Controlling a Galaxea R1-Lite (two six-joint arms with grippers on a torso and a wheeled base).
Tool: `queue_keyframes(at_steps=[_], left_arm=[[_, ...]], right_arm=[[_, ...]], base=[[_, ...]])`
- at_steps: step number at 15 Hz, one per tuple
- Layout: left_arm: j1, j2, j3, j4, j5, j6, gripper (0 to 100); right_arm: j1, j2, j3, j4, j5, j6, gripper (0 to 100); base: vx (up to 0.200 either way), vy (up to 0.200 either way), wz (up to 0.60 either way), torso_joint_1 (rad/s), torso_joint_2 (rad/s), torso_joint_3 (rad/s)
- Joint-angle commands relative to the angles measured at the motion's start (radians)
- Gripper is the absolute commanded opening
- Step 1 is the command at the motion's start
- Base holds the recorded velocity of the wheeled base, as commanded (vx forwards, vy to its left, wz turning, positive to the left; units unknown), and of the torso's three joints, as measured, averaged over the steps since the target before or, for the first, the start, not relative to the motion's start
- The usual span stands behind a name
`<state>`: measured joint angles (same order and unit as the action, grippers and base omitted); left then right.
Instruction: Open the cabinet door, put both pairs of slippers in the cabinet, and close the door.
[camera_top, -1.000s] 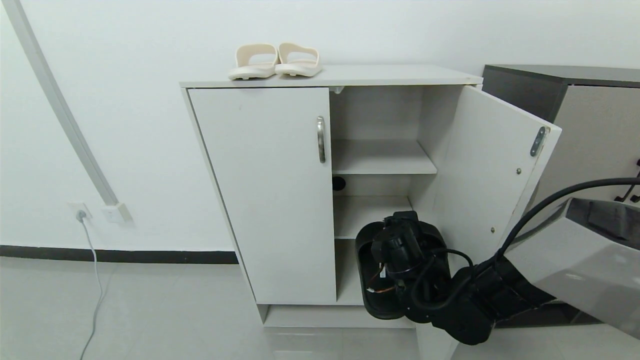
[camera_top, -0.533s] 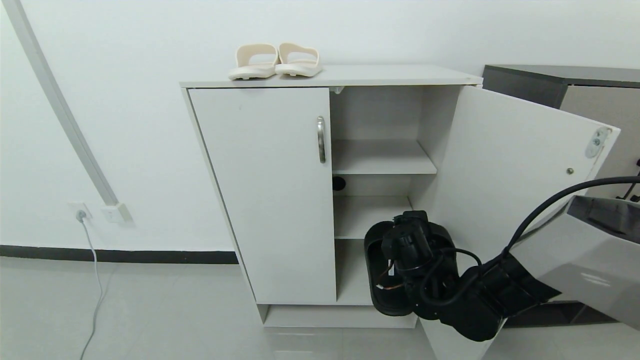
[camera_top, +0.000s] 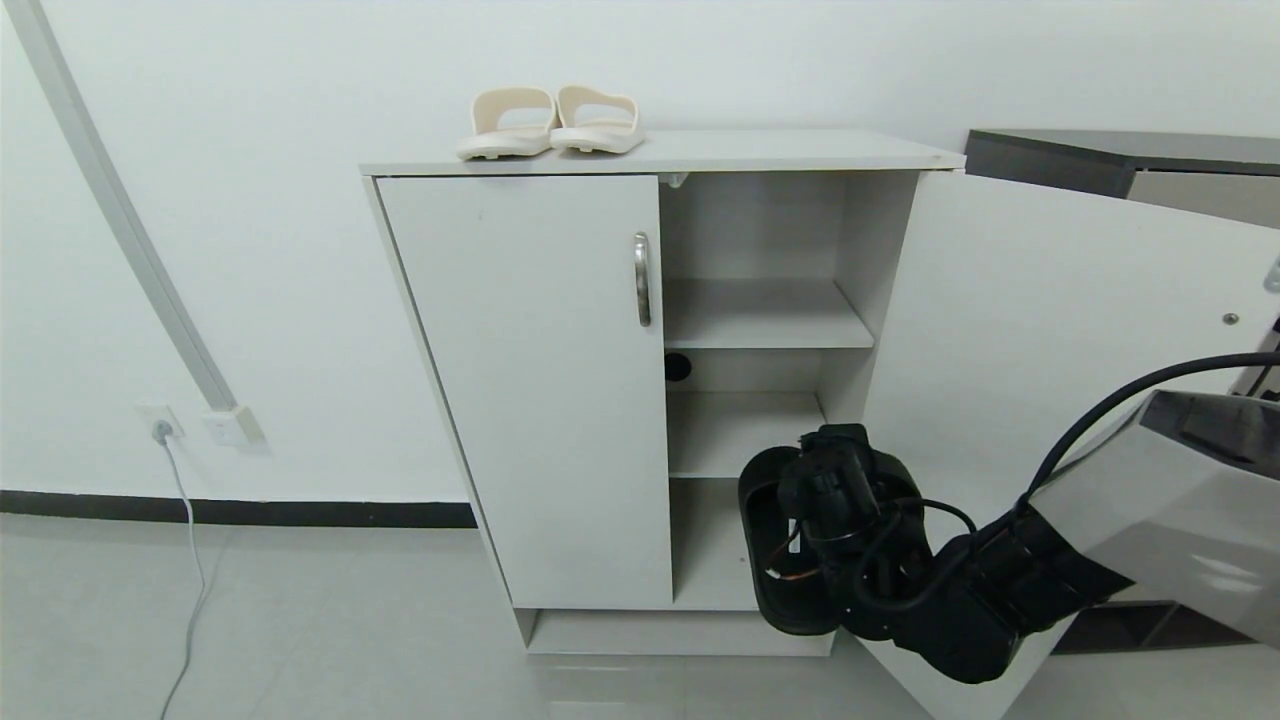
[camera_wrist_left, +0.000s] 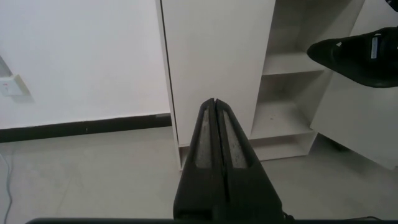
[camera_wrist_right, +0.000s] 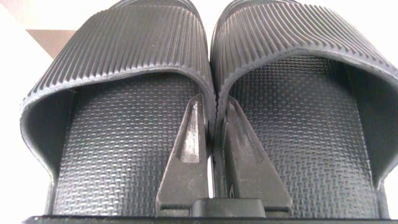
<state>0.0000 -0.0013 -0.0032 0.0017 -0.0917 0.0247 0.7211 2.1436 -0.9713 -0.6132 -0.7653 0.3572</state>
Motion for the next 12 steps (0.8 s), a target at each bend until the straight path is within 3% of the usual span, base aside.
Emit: queue_keyframes(at_steps=[1,7,12], left_arm=[[0.0,0.001,0.0,0.0,0.0,0.0,0],[0.0,0.001,0.0,0.0,0.001,0.0,0],[0.0,0.001,0.0,0.0,0.001,0.001,0]], right_arm=[[0.0,-0.004,0.0,-0.002,0.006,0.0,0],[0.04,0.018,-0.007,-0.068,0.181,-0.003,0],[0.067,0.099,-0.006,-0.178,0.178,-0.03,0]], base=[[0.0,0.0,0.0,0.0,0.0,0.0],[0.0,0.0,0.0,0.0,0.0,0.0],[0.0,0.0,0.0,0.0,0.0,0.0]])
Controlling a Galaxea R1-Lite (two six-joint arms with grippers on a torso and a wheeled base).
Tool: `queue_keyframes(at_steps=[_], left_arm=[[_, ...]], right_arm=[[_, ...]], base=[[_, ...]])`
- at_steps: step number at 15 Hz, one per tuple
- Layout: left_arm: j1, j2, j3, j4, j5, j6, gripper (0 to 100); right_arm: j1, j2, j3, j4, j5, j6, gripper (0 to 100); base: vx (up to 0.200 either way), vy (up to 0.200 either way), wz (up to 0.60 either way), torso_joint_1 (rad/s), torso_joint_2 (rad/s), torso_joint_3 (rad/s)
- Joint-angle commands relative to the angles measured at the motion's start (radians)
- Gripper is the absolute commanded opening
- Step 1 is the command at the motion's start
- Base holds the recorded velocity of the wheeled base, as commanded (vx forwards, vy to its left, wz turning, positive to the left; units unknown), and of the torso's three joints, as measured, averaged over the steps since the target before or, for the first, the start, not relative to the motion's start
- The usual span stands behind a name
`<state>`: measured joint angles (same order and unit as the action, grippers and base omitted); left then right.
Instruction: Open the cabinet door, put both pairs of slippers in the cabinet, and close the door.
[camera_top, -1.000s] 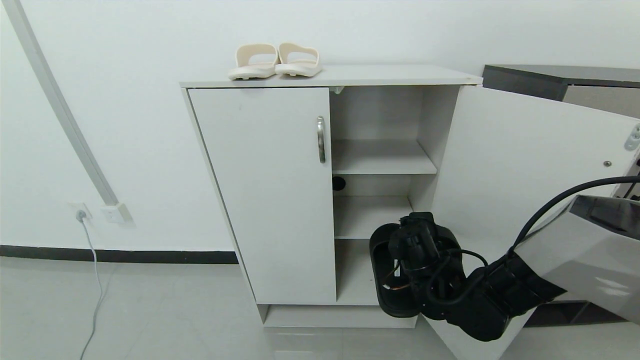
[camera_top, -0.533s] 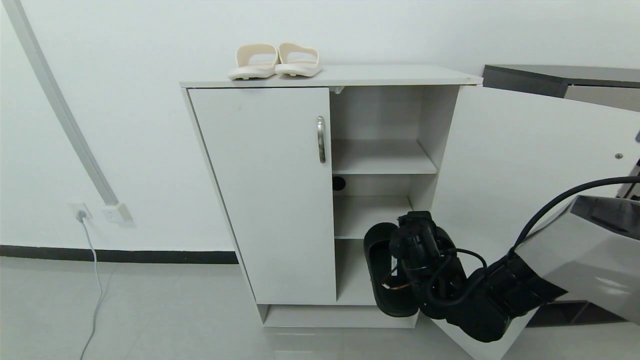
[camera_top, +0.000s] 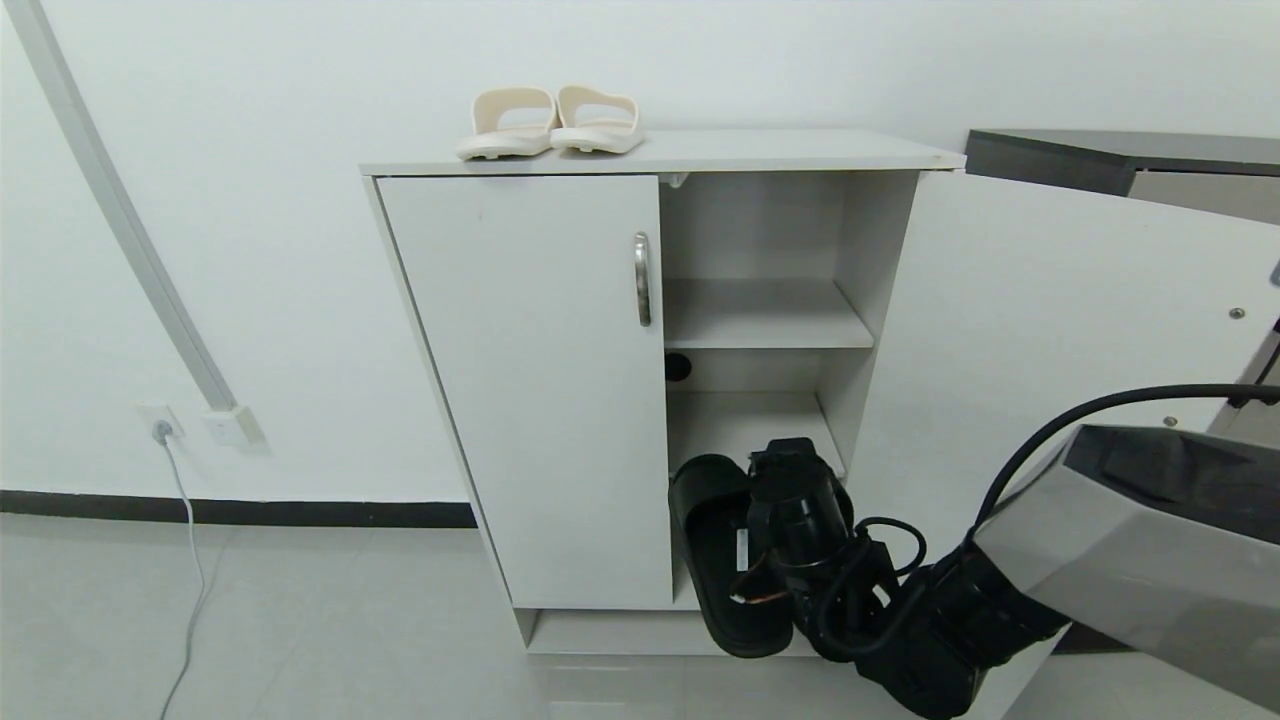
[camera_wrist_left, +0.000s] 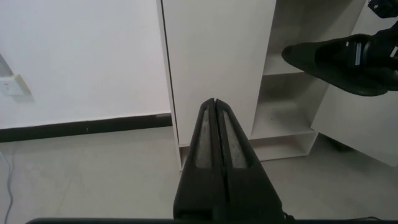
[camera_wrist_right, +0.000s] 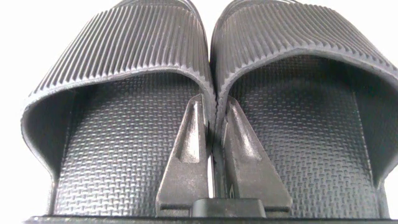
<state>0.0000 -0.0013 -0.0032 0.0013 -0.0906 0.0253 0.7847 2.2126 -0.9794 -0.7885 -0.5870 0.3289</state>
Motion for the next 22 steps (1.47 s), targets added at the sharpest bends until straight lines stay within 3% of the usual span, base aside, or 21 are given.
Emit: queue_keyframes(at_steps=[1,9,15,19,22], left_arm=[[0.002,0.001,0.0,0.0,0.0,0.001,0],[0.0,0.001,0.0,0.002,0.0,0.002,0],[0.0,0.001,0.0,0.002,0.0,0.002,0],[0.002,0.001,0.0,0.0,0.0,0.002,0],[0.002,0.001,0.0,0.0,0.002,-0.001,0]], right_arm=[[0.002,0.032,0.001,-0.003,0.0,-0.001,0],[0.004,0.075,-0.004,-0.054,-0.002,-0.004,0],[0.002,0.075,-0.004,-0.066,-0.004,-0.004,0],[0.001,0.107,-0.055,-0.075,-0.12,-0.002,0],[-0.001,0.125,-0.035,-0.193,-0.128,-0.051,0]], base=[[0.0,0.0,0.0,0.0,0.0,0.0],[0.0,0.0,0.0,0.0,0.0,-0.009],[0.0,0.0,0.0,0.003,0.0,-0.174],[0.0,0.0,0.0,0.002,0.0,-0.187],[0.0,0.0,0.0,0.004,0.0,-0.025]])
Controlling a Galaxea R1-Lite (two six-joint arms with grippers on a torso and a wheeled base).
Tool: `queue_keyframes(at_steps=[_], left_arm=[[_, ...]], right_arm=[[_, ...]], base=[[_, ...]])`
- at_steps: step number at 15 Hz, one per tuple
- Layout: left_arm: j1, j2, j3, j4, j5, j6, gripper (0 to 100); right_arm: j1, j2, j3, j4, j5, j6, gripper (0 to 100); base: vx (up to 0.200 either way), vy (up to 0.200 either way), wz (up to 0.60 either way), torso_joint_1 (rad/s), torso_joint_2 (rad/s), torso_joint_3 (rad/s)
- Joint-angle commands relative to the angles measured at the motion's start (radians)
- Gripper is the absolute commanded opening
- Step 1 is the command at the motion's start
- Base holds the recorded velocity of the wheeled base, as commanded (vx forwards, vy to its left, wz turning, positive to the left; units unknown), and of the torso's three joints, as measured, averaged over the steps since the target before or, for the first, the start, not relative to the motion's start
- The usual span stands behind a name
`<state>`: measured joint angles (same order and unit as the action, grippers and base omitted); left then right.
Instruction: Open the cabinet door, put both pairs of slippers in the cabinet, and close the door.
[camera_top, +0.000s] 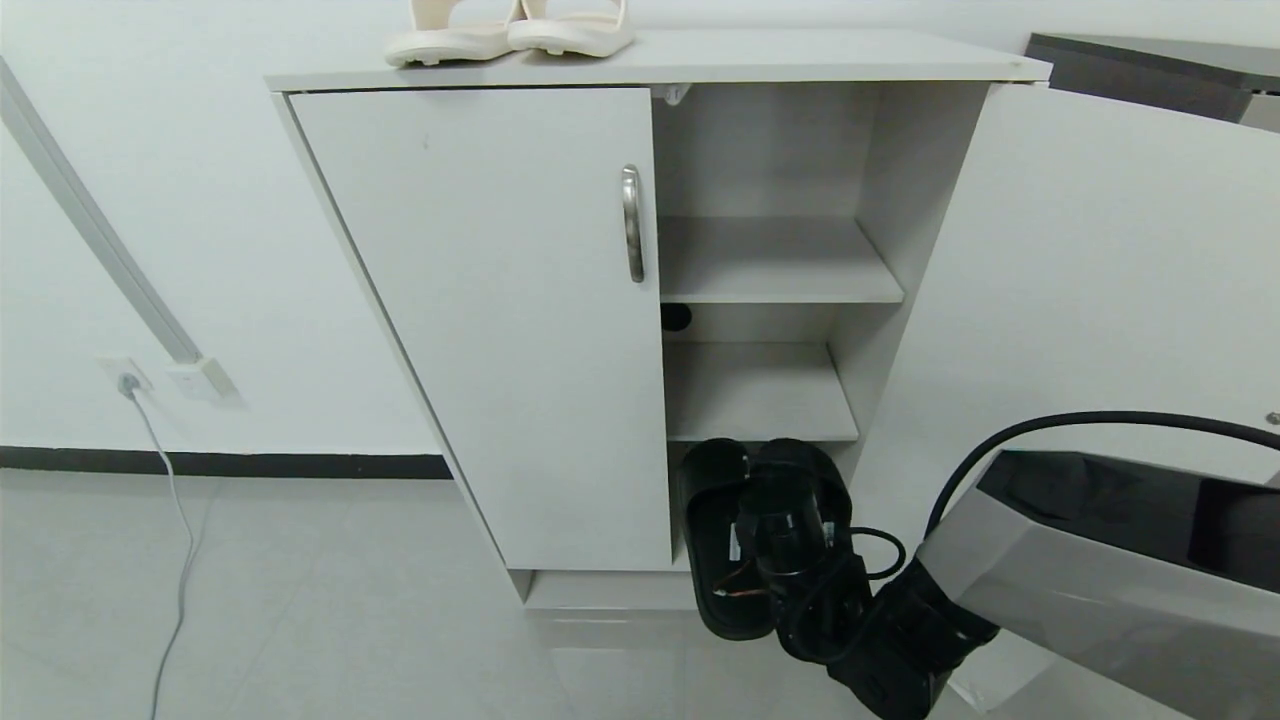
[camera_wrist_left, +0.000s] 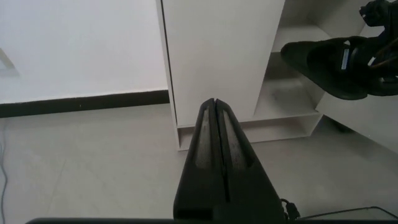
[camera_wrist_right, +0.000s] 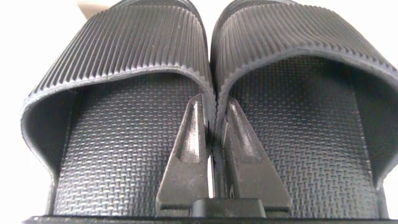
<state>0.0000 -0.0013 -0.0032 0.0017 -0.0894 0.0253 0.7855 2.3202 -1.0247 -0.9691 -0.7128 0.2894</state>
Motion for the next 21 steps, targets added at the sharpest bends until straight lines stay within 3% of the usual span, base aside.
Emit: queue_keyframes(at_steps=[1,4,8,11,15,18,21], left_arm=[[0.0,0.001,0.0,0.0,-0.001,0.001,0],[0.0,0.001,0.0,0.0,0.0,0.001,0],[0.0,0.001,0.0,0.0,0.002,-0.001,0],[0.002,0.001,0.0,0.0,0.003,-0.002,0],[0.0,0.001,0.0,0.0,0.002,-0.001,0],[0.002,0.001,0.0,0.0,0.002,0.001,0],[0.0,0.001,0.0,0.0,0.003,-0.001,0]], right_arm=[[-0.002,0.022,0.02,-0.068,-0.001,-0.03,0],[-0.002,0.041,0.046,-0.195,-0.002,-0.111,0],[-0.002,0.05,0.046,-0.198,-0.002,-0.113,0],[-0.002,0.061,0.038,-0.198,0.001,-0.113,0],[-0.014,0.09,-0.037,-0.168,0.024,-0.118,0],[-0.037,0.099,-0.163,-0.016,0.039,-0.11,0],[-0.057,0.117,-0.169,-0.017,0.039,-0.11,0]], base=[[0.0,0.0,0.0,0.0,0.0,0.0],[0.0,0.0,0.0,0.0,0.0,0.0],[0.0,-0.15,0.0,0.002,0.0,0.001],[0.0,0.0,0.0,0.0,0.0,0.0],[0.0,0.0,0.0,0.0,0.0,0.0],[0.0,0.0,0.0,0.0,0.0,0.0],[0.0,0.0,0.0,0.0,0.0,0.0]])
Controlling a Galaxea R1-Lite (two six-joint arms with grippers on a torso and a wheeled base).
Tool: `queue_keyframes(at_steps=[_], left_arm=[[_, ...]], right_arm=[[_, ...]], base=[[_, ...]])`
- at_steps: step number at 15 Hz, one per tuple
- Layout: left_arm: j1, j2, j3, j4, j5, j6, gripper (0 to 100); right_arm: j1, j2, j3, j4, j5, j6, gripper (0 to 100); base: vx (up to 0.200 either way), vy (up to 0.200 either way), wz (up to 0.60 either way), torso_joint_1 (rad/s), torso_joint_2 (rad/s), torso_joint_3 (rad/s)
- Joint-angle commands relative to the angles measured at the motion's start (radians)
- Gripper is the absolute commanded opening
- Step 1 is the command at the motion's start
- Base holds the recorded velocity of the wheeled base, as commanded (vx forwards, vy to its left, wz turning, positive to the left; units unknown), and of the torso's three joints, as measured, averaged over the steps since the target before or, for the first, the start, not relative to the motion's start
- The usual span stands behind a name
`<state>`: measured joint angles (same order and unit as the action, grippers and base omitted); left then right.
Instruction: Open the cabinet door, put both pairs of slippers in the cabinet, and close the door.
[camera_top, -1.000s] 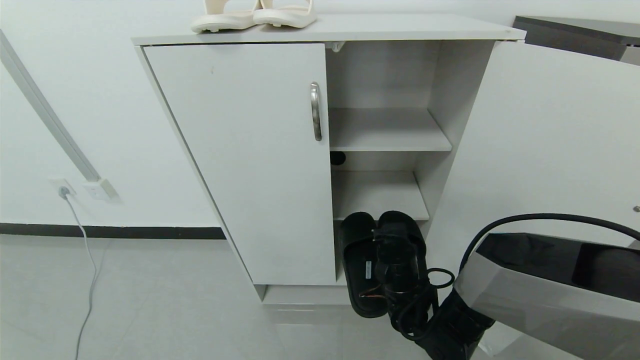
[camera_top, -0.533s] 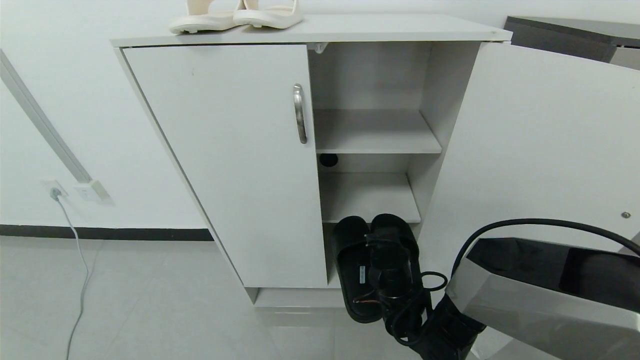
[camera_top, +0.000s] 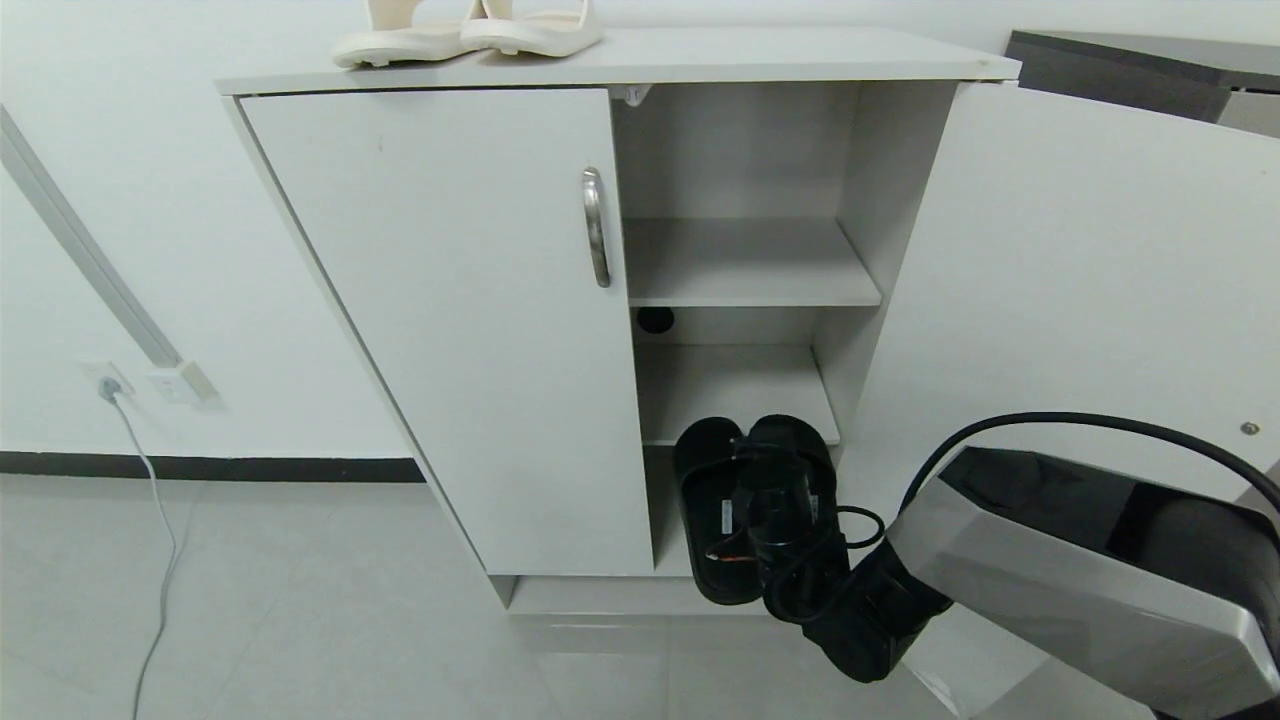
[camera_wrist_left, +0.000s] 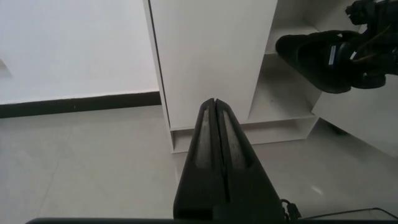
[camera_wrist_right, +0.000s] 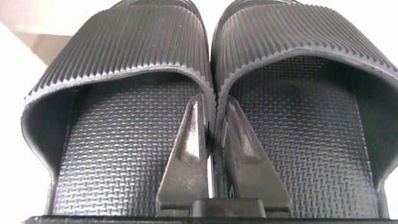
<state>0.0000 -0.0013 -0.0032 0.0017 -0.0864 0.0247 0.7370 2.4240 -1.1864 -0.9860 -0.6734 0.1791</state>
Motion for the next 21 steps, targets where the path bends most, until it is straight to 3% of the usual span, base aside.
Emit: queue_keyframes(at_steps=[1,8,17,21], left_arm=[[0.0,0.001,0.0,0.0,0.0,0.0,0],[0.002,0.001,0.0,0.0,0.0,-0.002,0],[0.0,0.001,0.0,0.0,0.002,0.001,0],[0.002,0.001,0.0,0.0,0.004,-0.002,0]], right_arm=[[-0.01,0.013,-0.007,0.0,0.0,0.0,0],[-0.013,0.015,-0.029,-0.01,-0.002,0.0,0],[-0.011,0.017,-0.035,-0.019,-0.006,-0.001,0],[-0.016,0.04,-0.071,-0.016,0.0,0.0,0]], base=[[0.0,0.0,0.0,0.0,0.0,0.0],[0.0,0.0,0.0,0.0,0.0,0.0],[0.2,0.0,0.0,0.003,0.0,0.004],[0.0,0.0,0.0,0.0,0.0,0.0]])
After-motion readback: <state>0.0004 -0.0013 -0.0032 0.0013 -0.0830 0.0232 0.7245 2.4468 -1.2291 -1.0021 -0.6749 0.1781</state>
